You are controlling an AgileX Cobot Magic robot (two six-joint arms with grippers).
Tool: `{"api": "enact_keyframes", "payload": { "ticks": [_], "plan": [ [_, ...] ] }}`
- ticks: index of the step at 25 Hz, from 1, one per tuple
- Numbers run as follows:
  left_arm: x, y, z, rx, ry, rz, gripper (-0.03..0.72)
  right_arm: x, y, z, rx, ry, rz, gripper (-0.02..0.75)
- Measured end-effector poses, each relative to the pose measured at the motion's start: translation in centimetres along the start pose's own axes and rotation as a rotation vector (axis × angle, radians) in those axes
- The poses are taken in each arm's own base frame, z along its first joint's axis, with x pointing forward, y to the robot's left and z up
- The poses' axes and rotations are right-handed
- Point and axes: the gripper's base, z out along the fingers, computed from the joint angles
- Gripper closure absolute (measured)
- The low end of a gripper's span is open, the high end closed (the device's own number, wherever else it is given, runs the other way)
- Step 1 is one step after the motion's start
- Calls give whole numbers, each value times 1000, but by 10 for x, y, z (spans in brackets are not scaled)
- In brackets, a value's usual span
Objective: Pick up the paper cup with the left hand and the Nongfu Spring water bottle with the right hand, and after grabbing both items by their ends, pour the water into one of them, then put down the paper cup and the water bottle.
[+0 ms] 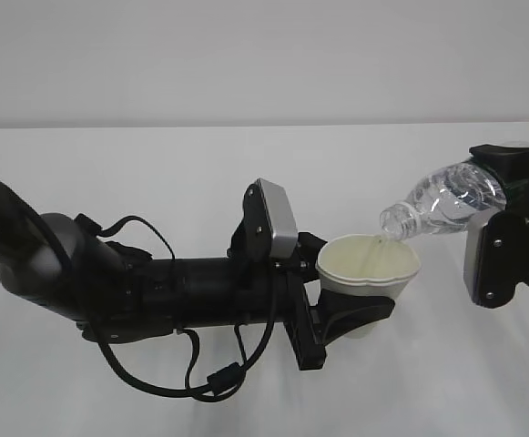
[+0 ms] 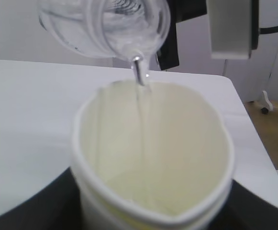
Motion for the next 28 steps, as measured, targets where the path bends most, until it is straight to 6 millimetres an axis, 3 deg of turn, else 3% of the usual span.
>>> {"api": "enact_keyframes", "payload": {
  "ticks": [28],
  "plan": [
    [0, 0, 0, 3, 5, 2, 260, 0, 1, 0, -6, 0, -23, 337]
  ]
}}
